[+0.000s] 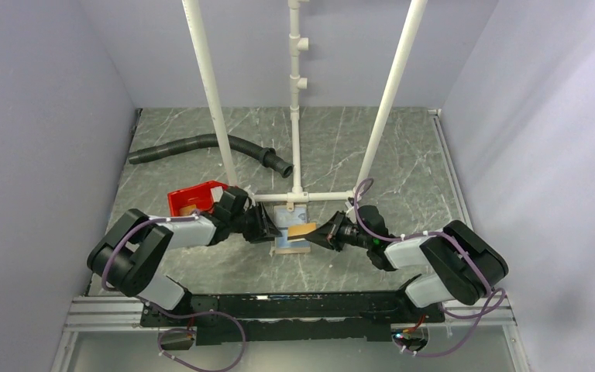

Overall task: Put the credit cards into the card holder
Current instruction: Insert the credit card into the card holder.

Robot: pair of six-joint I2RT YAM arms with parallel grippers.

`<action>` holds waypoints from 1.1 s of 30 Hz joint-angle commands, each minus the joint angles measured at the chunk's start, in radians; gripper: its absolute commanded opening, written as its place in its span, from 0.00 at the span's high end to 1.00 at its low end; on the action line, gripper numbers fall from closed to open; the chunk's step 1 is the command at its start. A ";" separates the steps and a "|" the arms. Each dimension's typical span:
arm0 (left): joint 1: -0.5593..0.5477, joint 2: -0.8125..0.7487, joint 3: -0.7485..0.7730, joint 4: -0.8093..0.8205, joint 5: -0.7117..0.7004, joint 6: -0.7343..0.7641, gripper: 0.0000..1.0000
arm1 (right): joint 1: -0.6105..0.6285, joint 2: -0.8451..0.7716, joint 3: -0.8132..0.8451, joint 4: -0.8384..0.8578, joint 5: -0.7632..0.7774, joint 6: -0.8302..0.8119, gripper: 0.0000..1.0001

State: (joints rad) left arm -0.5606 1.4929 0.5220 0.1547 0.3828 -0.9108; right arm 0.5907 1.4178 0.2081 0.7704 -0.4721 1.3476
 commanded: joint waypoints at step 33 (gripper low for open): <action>-0.059 0.035 -0.056 -0.005 -0.005 -0.060 0.73 | 0.001 0.030 -0.012 0.083 0.027 0.011 1.00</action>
State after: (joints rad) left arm -0.6163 1.5139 0.4610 0.2459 0.4320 -1.0142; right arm 0.5907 1.4483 0.1791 0.8124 -0.4511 1.3651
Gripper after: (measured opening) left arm 0.270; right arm 0.009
